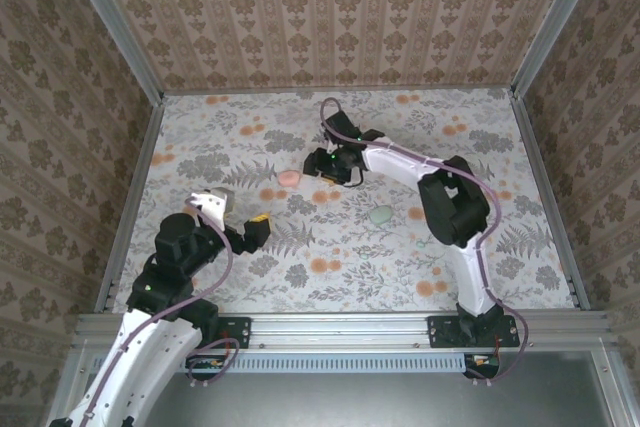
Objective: Insert the wireless bluetooth earbuds into the charging case
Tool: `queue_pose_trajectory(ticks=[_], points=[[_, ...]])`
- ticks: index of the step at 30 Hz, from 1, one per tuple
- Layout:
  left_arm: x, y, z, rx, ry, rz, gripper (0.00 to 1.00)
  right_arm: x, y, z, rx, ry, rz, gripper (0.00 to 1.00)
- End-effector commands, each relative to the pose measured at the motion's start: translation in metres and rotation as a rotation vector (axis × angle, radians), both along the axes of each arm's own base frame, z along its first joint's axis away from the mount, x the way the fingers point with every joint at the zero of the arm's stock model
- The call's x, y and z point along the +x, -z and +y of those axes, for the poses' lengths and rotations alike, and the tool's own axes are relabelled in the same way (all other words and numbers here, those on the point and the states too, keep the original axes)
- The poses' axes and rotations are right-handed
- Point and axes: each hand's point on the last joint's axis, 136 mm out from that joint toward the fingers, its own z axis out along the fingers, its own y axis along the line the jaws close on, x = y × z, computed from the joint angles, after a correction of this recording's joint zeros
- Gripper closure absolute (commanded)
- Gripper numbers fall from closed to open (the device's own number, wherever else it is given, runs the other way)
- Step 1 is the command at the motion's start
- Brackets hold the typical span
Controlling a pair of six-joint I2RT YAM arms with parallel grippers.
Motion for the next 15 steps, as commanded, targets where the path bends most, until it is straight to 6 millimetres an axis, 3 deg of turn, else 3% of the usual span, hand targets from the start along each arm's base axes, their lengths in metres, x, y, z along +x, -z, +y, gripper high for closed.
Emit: queue_pose_trajectory(ticks=[1, 6, 10, 15], points=[[0.006, -0.005, -0.001, -0.044, -0.017, -0.008, 0.0, -0.016, -0.029, -0.03, -0.078, -0.02, -0.058, 0.44], [0.017, 0.002, -0.008, -0.064, -0.022, 0.054, 0.0, -0.054, -0.034, -0.084, -0.21, -0.055, -0.05, 0.41], [0.021, 0.008, -0.034, -0.082, 0.115, 0.051, 0.0, -0.089, -0.024, -0.143, -0.323, -0.03, 0.006, 0.38], [0.031, 0.022, -0.06, -0.041, 0.202, 0.029, 0.01, -0.123, -0.013, -0.196, -0.387, 0.028, 0.064, 0.35]])
